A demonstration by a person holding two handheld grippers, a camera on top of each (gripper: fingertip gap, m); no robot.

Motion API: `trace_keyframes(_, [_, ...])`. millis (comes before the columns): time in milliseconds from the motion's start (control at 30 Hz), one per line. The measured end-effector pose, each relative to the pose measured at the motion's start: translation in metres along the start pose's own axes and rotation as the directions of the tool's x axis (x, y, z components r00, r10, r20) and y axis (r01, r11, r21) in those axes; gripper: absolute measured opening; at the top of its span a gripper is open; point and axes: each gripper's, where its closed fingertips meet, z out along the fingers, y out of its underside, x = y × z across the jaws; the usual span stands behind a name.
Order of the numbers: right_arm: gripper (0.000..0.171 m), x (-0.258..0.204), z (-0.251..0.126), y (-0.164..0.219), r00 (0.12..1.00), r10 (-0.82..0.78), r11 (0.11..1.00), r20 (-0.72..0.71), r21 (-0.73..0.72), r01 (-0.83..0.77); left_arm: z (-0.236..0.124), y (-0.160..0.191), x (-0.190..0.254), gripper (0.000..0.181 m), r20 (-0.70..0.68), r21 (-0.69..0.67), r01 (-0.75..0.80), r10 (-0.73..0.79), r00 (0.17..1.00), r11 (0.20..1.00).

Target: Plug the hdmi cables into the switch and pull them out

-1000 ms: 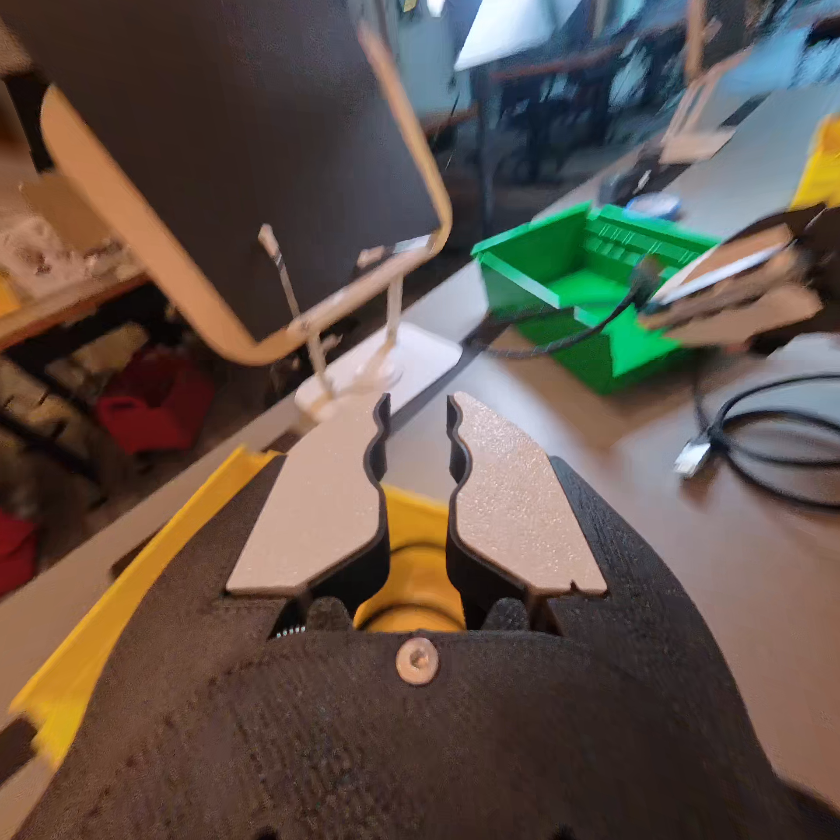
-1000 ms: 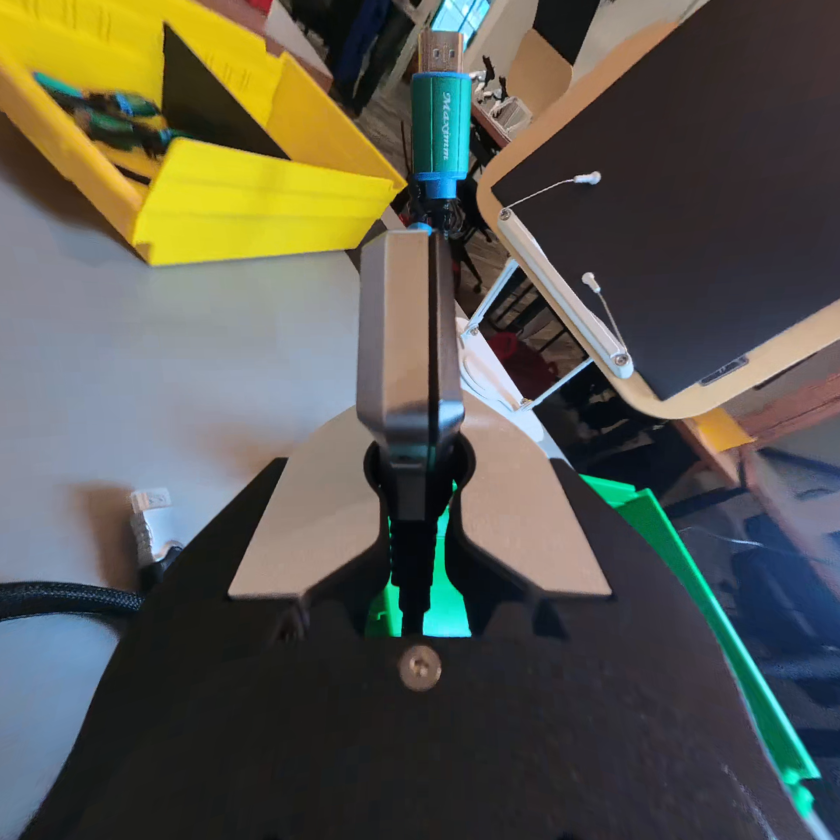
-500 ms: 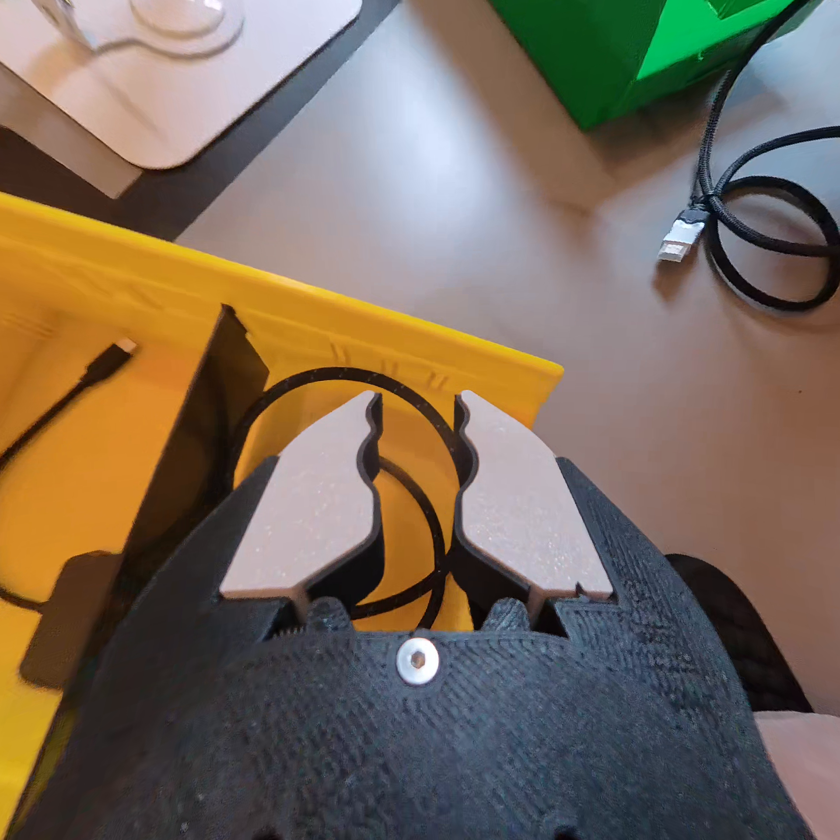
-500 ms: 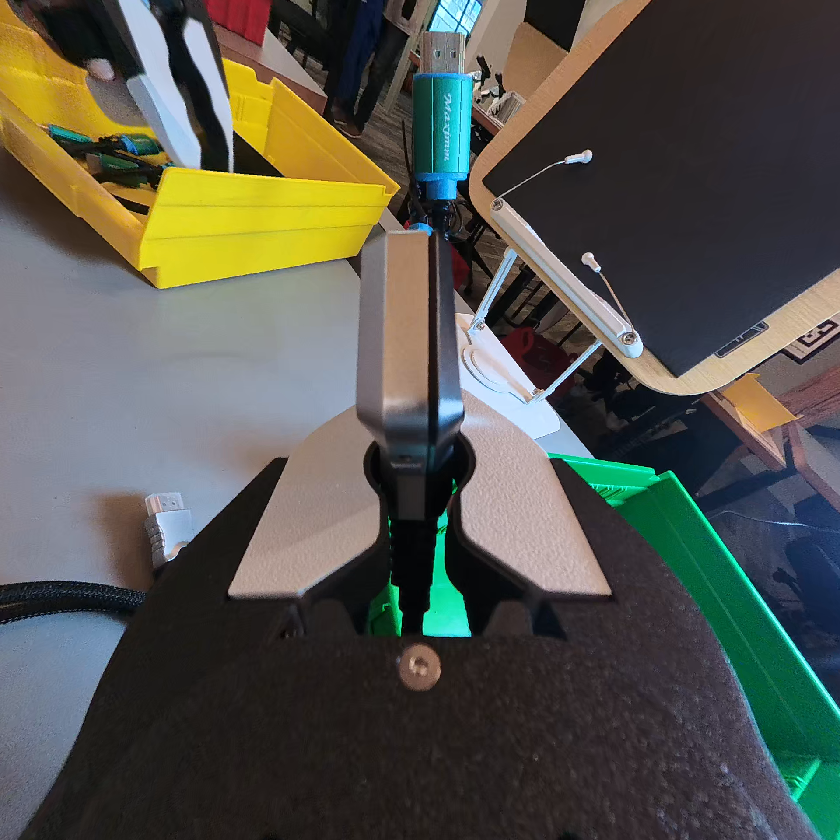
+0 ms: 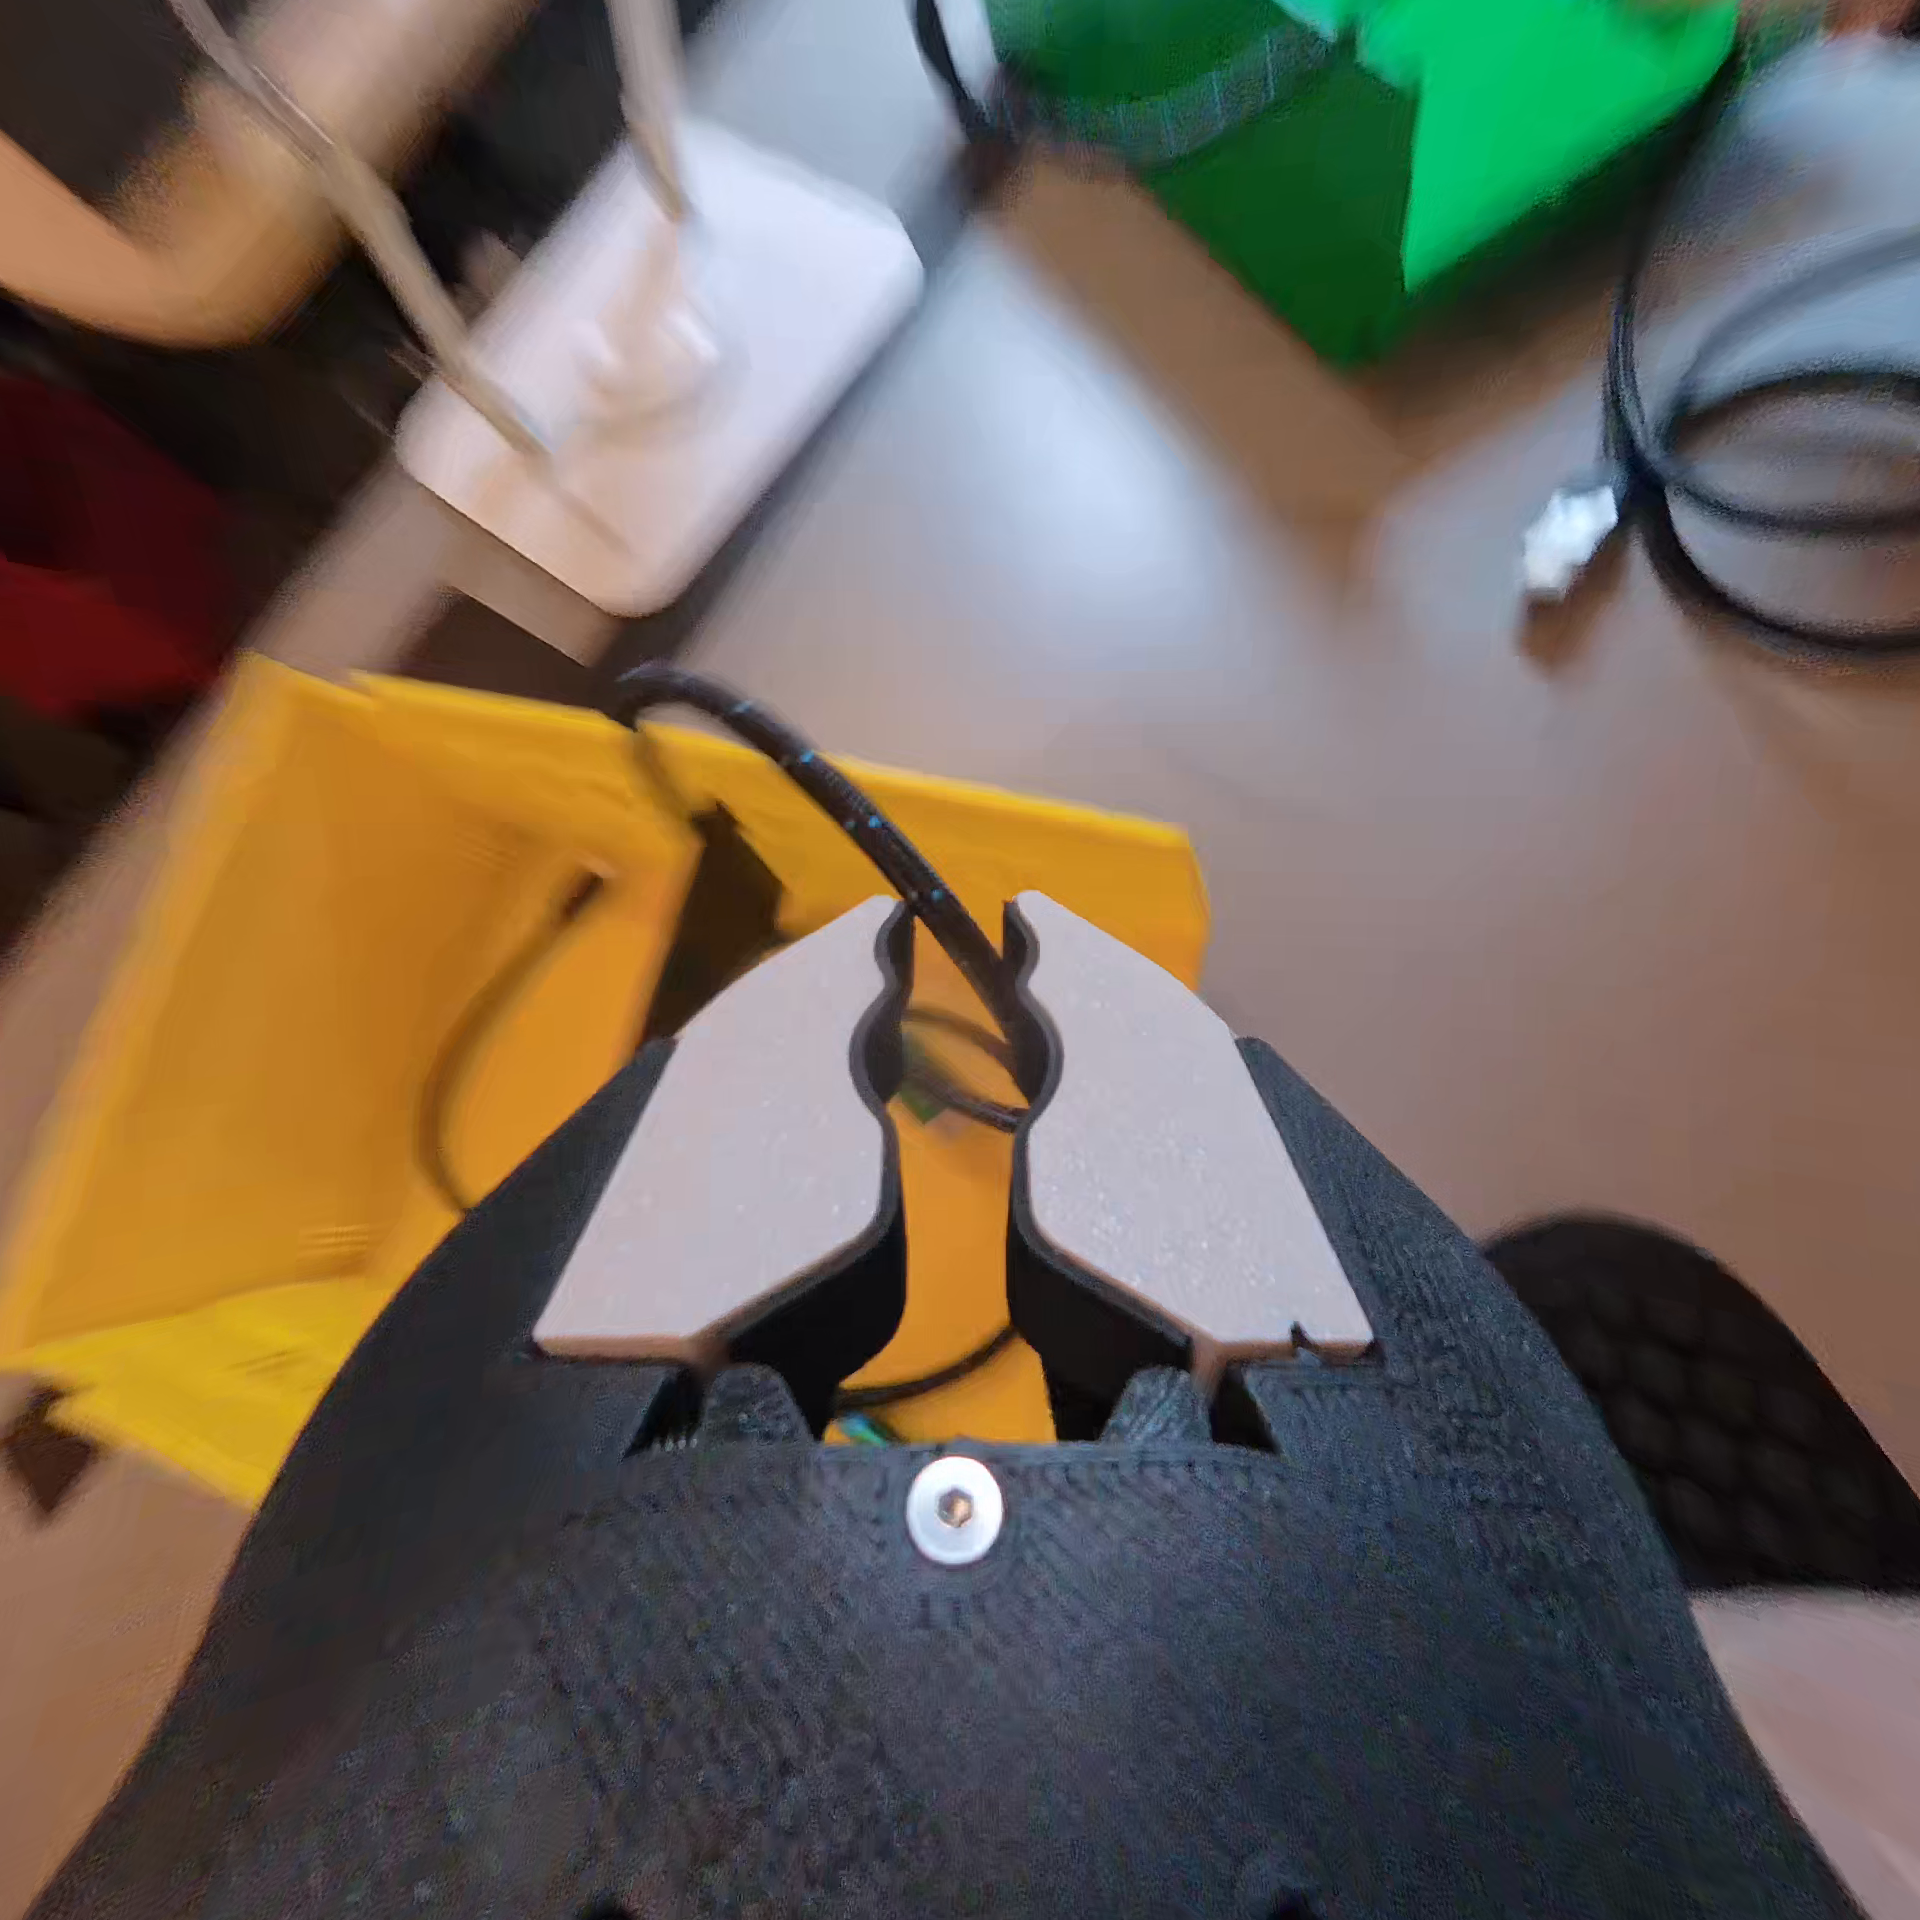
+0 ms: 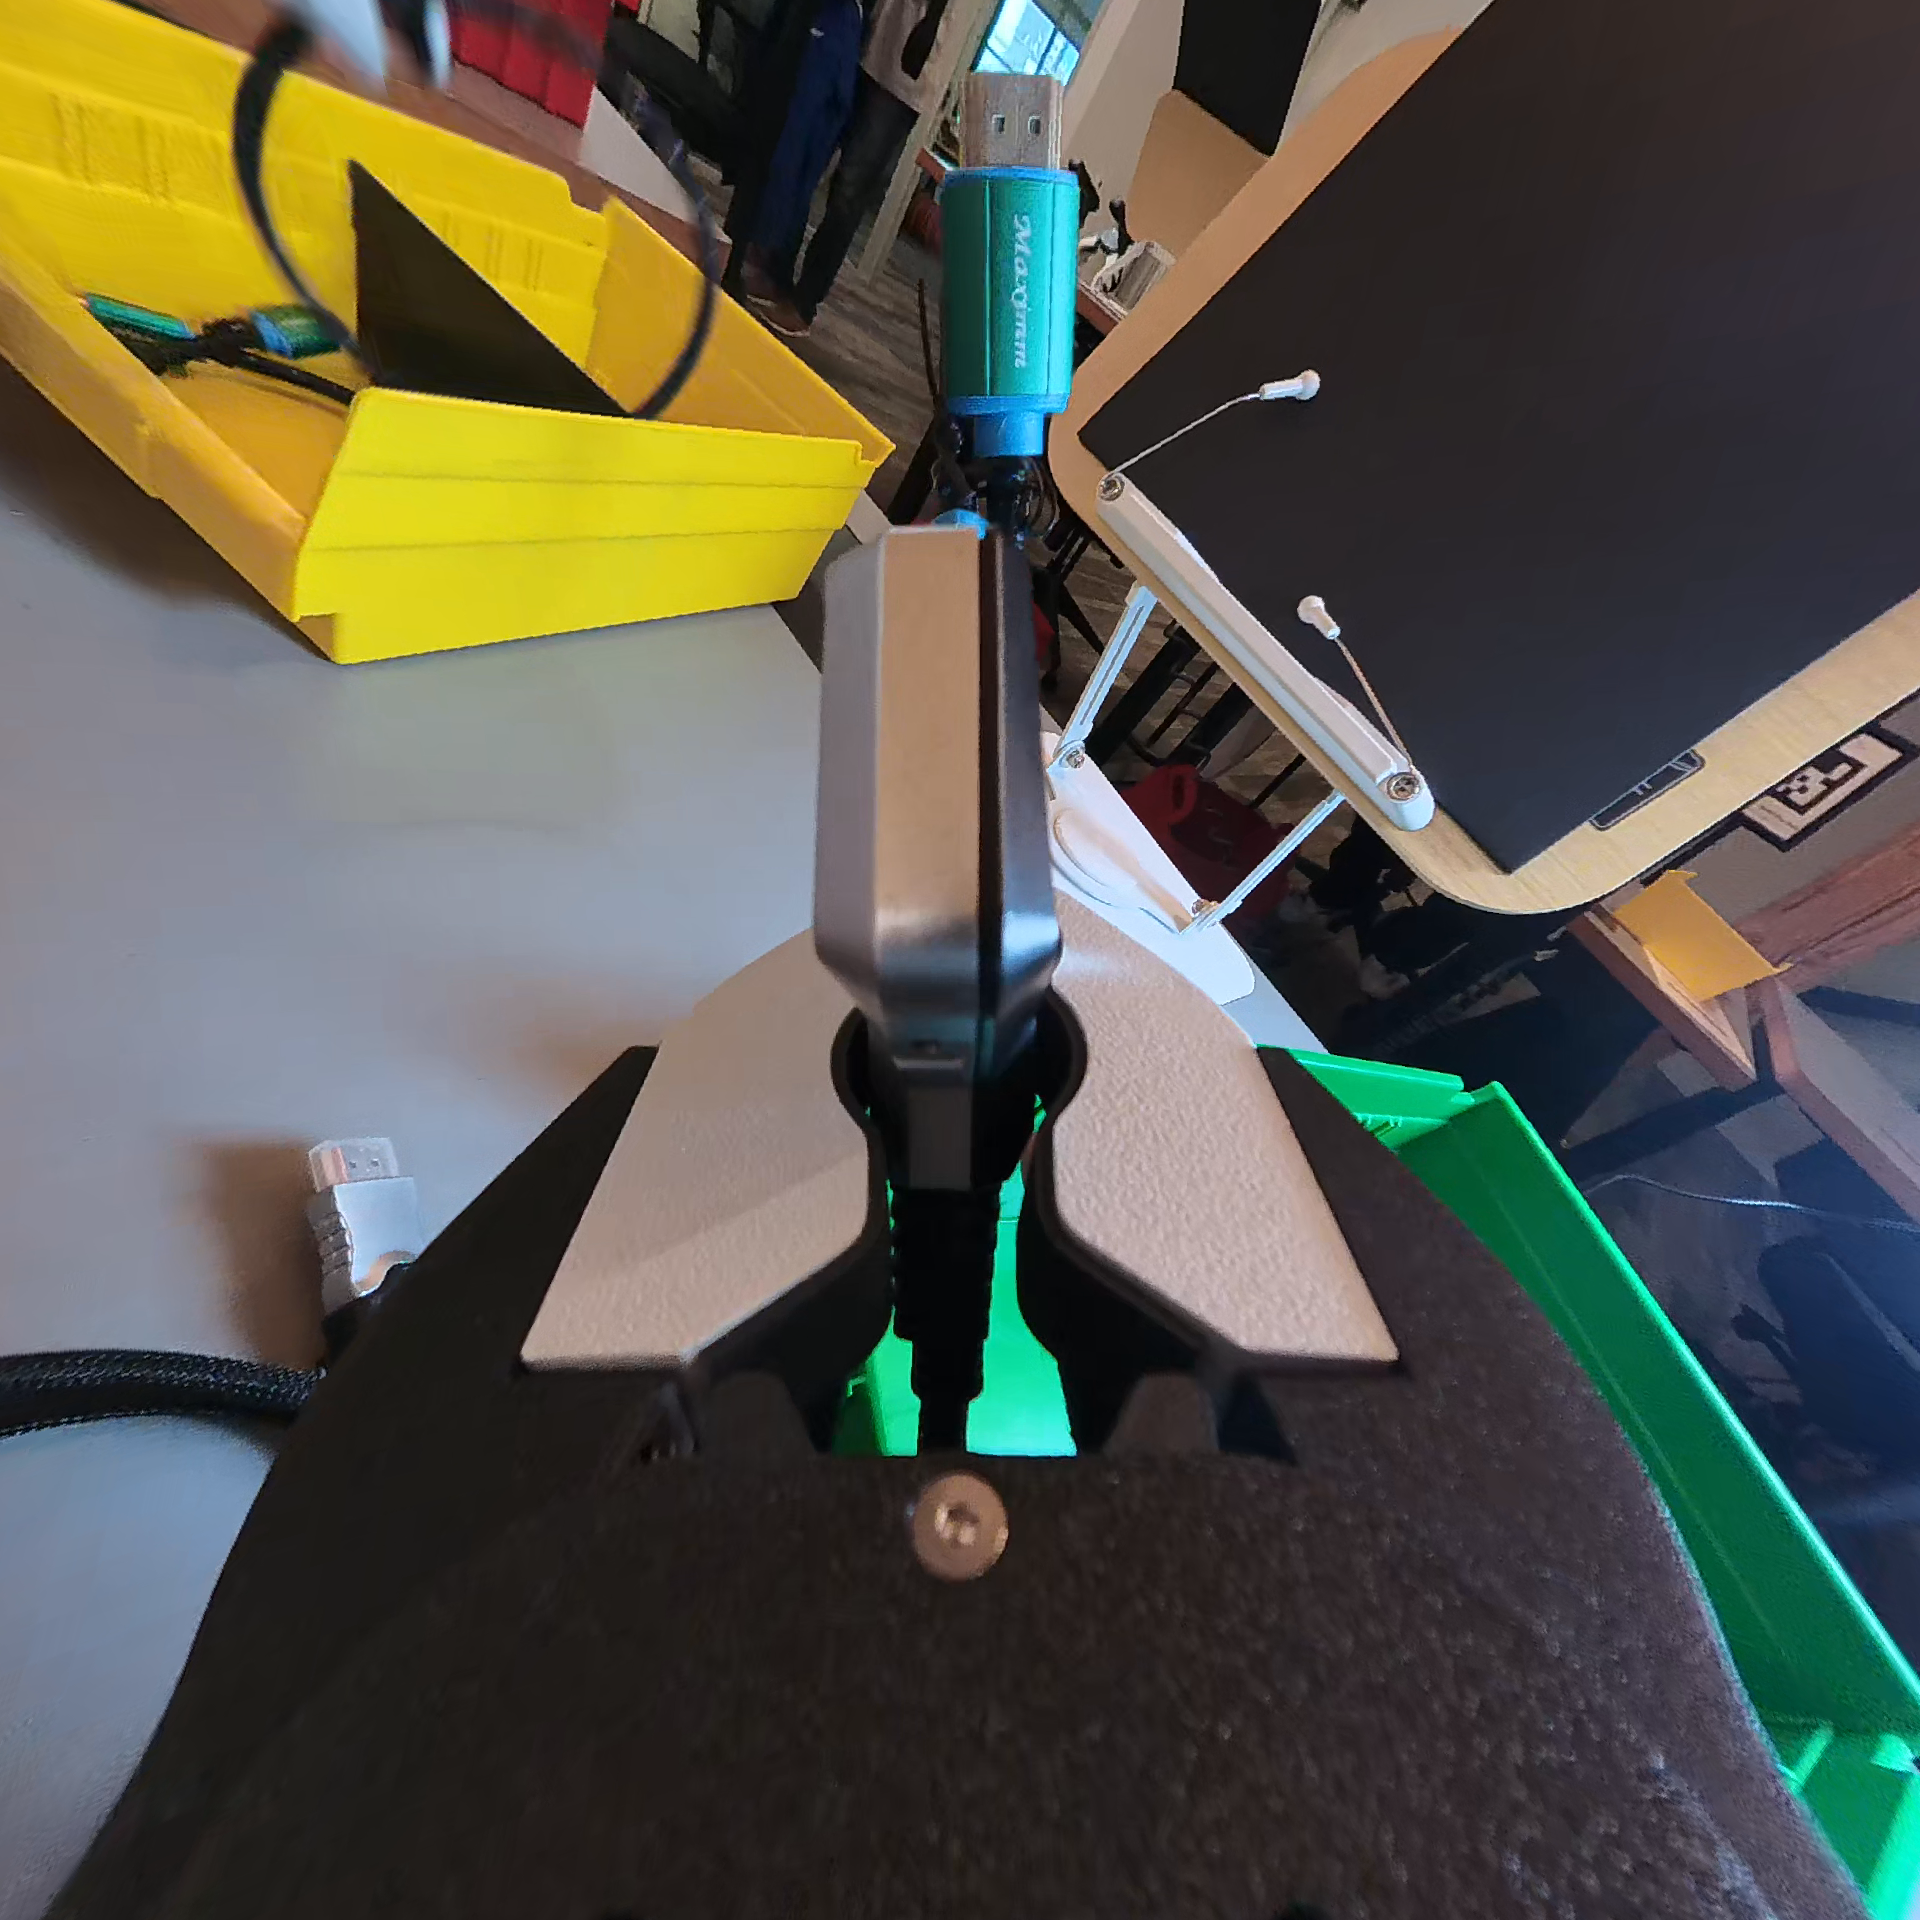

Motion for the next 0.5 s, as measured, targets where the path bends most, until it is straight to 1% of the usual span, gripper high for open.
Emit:
trace_keyframes(33, [0.024, 0.0, 0.001, 0.001, 1.0, 0.002, 1.0, -0.001, 0.003, -0.002, -0.021, -0.024, -0.005, 0.011, 0.085, 0.113, -0.022, 0.012, 0.996, 0.993])
trace_keyframes(67, [0.024, -0.001, 0.001, 0.001, 1.0, 0.002, 1.0, -0.002, 0.004, -0.002, -0.042, -0.05, 0.0, 0.01, 0.113, 0.241, -0.051, 0.024, 0.993, 0.969])
trace_keyframes(133, [0.023, -0.002, 0.003, 0.003, 1.0, -0.002, 1.0, -0.006, -0.003, 0.002, -0.082, -0.097, 0.027, 0.007, 0.114, 0.482, -0.125, 0.079, 0.99, 0.867])
trace_keyframes(167, [0.023, -0.002, 0.004, 0.004, 1.0, -0.007, 1.0, -0.01, -0.006, 0.007, -0.096, -0.113, 0.04, 0.007, 0.103, 0.564, -0.142, 0.102, 0.989, 0.814])
trace_keyframes(200, [0.023, -0.002, 0.004, 0.004, 1.0, -0.01, 1.0, -0.017, -0.009, 0.01, -0.105, -0.125, 0.051, 0.007, 0.082, 0.618, -0.141, 0.115, 0.99, 0.774])
trace_keyframes(267, [0.023, 0.0, 0.003, 0.003, 1.0, -0.007, 1.0, -0.03, -0.008, 0.007, -0.107, -0.139, 0.069, 0.008, 0.018, 0.669, -0.123, 0.149, 0.989, 0.733])
trace_keyframes(367, [0.023, 0.007, 0.0, 0.002, 0.998, 0.005, 1.0, -0.061, -0.006, -0.005, -0.085, -0.148, 0.099, 0.007, -0.17, 0.672, -0.044, 0.212, 0.962, 0.739])
trace_keyframes(433, [0.024, 0.014, -0.002, 0.003, 0.996, 0.019, 1.0, -0.086, -0.006, -0.02, -0.06, -0.151, 0.117, 0.007, -0.332, 0.638, 0.047, 0.219, 0.918, 0.769])
trace_keyframes(467, [0.024, 0.017, -0.003, 0.004, 0.995, 0.026, 1.0, -0.097, -0.006, -0.027, -0.042, -0.149, 0.124, 0.007, -0.405, 0.595, 0.084, 0.208, 0.89, 0.799])
trace_keyframes(500, [0.024, 0.02, -0.005, 0.005, 0.994, 0.033, 0.999, -0.107, -0.003, -0.034, -0.019, -0.146, 0.126, 0.007, -0.445, 0.541, 0.117, 0.165, 0.88, 0.833])
